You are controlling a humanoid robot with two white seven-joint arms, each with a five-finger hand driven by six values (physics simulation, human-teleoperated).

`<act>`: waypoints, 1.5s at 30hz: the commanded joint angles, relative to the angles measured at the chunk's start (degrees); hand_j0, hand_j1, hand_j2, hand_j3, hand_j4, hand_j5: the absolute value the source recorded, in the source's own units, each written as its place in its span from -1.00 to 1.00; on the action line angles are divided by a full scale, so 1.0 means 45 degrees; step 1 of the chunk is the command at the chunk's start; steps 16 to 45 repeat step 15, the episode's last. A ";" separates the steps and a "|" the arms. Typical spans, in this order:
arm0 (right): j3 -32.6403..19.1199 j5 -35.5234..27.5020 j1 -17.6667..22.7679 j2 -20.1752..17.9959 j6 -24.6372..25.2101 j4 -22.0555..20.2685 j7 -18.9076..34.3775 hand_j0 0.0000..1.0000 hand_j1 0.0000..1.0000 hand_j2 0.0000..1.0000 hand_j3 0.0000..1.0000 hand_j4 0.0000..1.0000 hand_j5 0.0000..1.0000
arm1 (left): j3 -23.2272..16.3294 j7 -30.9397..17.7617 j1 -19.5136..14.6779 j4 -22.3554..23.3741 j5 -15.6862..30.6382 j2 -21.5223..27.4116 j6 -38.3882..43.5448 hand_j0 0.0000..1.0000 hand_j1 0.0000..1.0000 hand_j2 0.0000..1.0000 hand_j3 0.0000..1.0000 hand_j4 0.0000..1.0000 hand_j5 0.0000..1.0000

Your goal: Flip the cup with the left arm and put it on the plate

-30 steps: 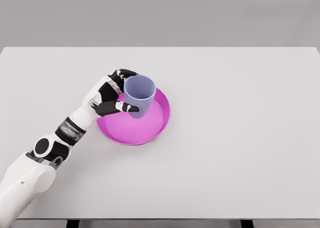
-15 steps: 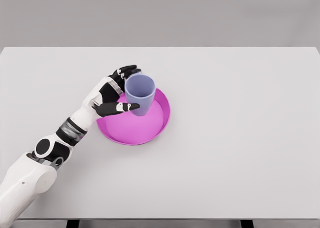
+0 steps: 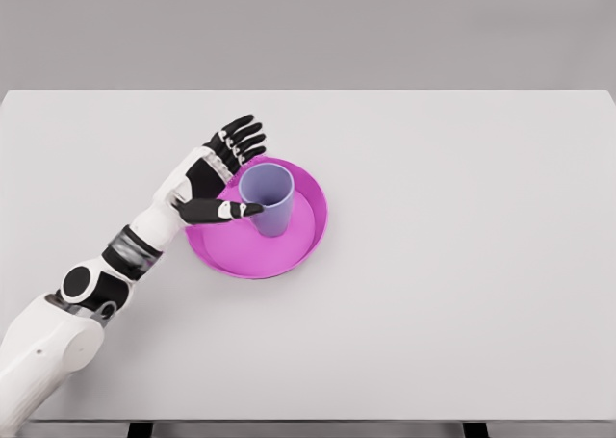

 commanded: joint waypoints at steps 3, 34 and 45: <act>-0.0001 -0.0003 0.0000 -0.0004 -0.0012 0.0003 0.0001 1.00 1.00 1.00 1.00 1.00 1.00 | 0.0915 -0.0014 -0.0078 -0.1053 0.0194 0.1641 0.0029 1.00 1.00 1.00 1.00 1.00 1.00; -0.0001 -0.0003 0.0000 -0.0004 0.0007 0.0003 0.0001 1.00 1.00 1.00 1.00 1.00 1.00 | 0.1072 -0.0268 0.0117 -0.1660 -0.2716 0.7834 -0.2378 1.00 1.00 1.00 1.00 1.00 1.00; -0.0001 -0.0003 0.0000 -0.0004 0.0007 0.0003 0.0001 1.00 1.00 1.00 1.00 1.00 1.00 | 0.1072 -0.0268 0.0117 -0.1660 -0.2716 0.7834 -0.2378 1.00 1.00 1.00 1.00 1.00 1.00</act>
